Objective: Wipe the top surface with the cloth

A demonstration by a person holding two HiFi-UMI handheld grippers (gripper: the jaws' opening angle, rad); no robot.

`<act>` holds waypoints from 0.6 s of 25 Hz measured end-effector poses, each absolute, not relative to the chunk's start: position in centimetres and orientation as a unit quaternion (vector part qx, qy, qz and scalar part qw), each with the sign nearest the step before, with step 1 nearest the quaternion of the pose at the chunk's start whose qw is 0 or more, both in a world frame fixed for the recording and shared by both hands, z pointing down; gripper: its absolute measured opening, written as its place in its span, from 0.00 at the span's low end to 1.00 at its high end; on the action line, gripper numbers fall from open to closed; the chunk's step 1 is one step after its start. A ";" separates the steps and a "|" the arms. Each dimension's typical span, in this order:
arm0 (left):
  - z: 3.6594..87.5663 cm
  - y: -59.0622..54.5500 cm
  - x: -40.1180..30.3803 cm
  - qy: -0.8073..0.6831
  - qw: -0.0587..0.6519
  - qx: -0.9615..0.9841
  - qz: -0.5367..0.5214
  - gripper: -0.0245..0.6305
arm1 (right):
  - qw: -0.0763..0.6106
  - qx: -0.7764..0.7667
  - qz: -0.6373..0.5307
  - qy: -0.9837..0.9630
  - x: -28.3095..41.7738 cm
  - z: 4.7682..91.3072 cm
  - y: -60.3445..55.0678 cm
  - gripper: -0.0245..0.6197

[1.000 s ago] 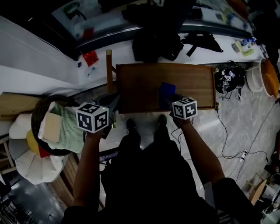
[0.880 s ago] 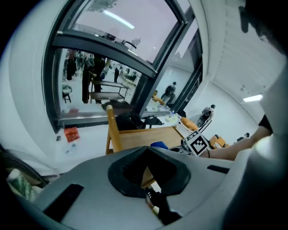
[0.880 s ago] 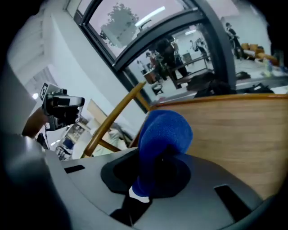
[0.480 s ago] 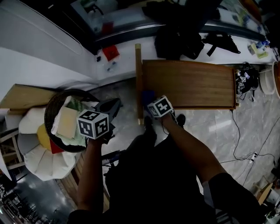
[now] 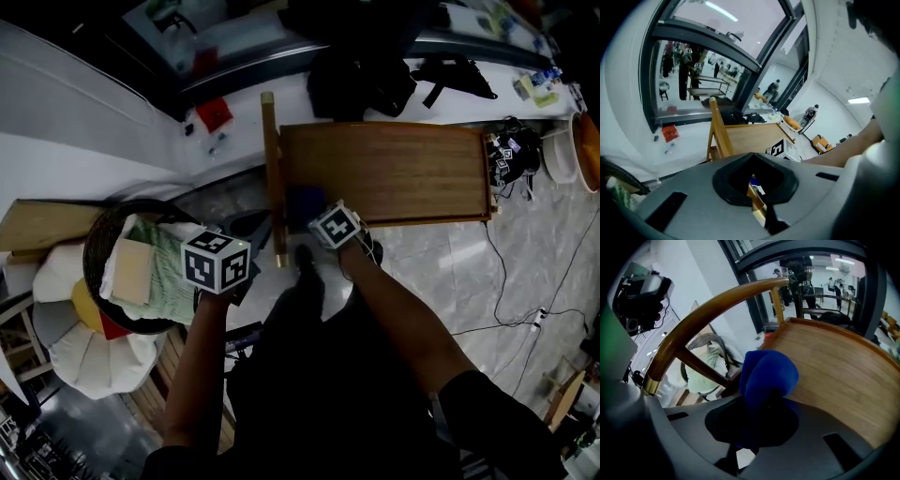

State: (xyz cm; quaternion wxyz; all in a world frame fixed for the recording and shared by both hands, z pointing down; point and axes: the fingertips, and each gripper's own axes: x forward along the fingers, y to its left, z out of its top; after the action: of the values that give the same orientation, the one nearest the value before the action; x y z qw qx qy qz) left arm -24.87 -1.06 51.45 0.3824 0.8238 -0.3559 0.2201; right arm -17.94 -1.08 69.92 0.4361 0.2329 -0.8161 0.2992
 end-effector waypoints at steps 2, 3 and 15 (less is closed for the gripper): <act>51.7 -1.2 -22.9 -0.345 0.384 0.826 0.226 0.05 | 0.435 0.238 0.308 -0.812 -16.1 69.9 -1.3 0.14; 51.9 -1.3 -21.8 -0.339 0.382 0.828 0.230 0.05 | 0.435 0.242 0.310 -0.810 -15.0 69.9 -1.5 0.14; 51.8 -3.6 -7.1 -0.305 0.376 0.842 0.236 0.05 | 0.429 0.312 0.346 -0.774 4.7 69.8 -3.5 0.14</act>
State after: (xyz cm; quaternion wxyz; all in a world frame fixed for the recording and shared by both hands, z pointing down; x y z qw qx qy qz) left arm -7.06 -3.61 51.81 0.3763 0.8424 -0.3048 0.2364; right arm 4.75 -3.51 69.84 0.4294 0.3123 -0.7735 0.3460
